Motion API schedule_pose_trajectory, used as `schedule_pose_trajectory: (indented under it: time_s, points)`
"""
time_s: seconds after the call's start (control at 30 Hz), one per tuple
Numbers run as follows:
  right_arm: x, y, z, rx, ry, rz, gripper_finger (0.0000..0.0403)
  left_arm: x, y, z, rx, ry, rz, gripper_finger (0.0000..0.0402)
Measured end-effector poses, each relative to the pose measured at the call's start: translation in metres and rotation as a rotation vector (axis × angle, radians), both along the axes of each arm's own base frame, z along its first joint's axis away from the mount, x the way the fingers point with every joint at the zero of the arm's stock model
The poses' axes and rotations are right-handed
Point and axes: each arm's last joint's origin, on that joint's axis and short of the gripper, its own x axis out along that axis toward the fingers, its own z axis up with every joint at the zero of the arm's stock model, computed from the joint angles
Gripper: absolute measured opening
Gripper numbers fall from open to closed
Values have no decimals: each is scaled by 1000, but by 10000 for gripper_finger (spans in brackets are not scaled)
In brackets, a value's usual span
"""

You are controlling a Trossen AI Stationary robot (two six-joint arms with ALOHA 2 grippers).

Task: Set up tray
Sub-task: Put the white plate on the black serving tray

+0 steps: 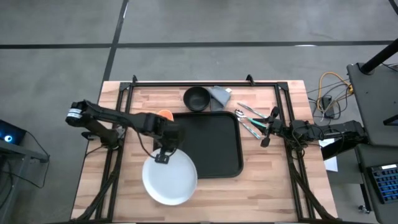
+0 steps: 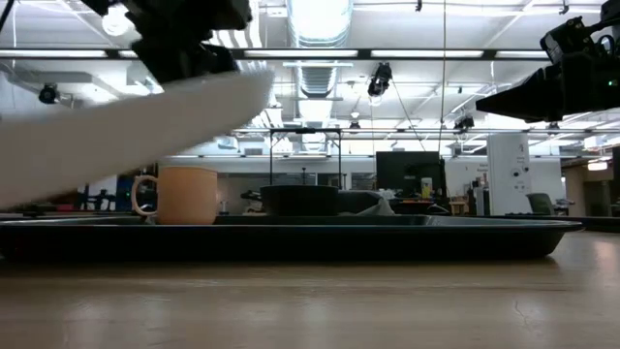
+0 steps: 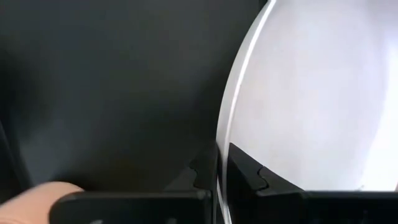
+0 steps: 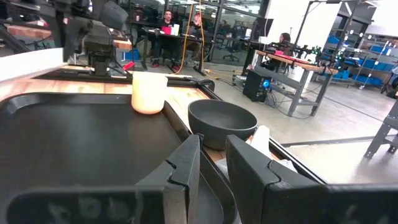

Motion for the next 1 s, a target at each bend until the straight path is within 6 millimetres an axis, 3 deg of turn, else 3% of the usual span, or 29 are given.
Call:
schedule_pose_trajectory:
  time_s: [0.33, 1.0]
  points:
    - [0, 0, 0, 0, 0, 0, 68, 19, 28, -13, 48, 37, -28, 0]
    - [0, 0, 0, 0, 0, 1, 68, 33, 45, 19, 199, -81, -66, 0]
